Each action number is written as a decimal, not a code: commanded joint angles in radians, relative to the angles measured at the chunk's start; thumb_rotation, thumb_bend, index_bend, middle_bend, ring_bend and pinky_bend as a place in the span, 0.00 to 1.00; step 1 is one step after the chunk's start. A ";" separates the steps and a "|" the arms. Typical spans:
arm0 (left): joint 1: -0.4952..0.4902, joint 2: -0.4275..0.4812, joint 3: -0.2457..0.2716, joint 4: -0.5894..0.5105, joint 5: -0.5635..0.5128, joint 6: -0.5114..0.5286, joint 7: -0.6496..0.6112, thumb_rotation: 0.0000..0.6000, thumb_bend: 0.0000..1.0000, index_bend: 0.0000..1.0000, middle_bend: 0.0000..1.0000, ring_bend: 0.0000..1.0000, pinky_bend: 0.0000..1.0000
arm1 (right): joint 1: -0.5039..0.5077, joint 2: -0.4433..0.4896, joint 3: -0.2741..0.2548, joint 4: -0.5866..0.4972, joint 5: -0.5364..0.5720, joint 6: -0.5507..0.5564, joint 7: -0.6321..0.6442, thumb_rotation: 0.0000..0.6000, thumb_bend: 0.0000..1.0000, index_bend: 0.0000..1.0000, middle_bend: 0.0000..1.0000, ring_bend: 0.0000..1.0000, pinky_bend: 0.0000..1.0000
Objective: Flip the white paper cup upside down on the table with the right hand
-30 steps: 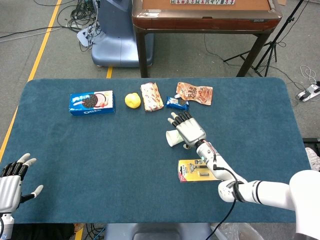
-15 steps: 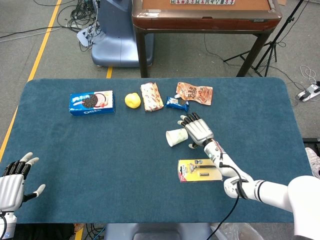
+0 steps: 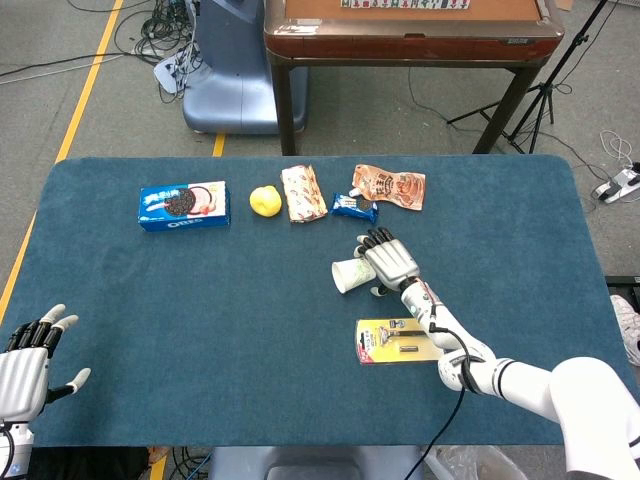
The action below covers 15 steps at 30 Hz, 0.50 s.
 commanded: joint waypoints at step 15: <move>0.001 0.005 0.003 0.004 0.000 -0.004 -0.012 1.00 0.15 0.24 0.13 0.16 0.13 | 0.025 0.031 -0.023 -0.025 -0.133 0.087 -0.205 1.00 0.26 0.45 0.24 0.02 0.00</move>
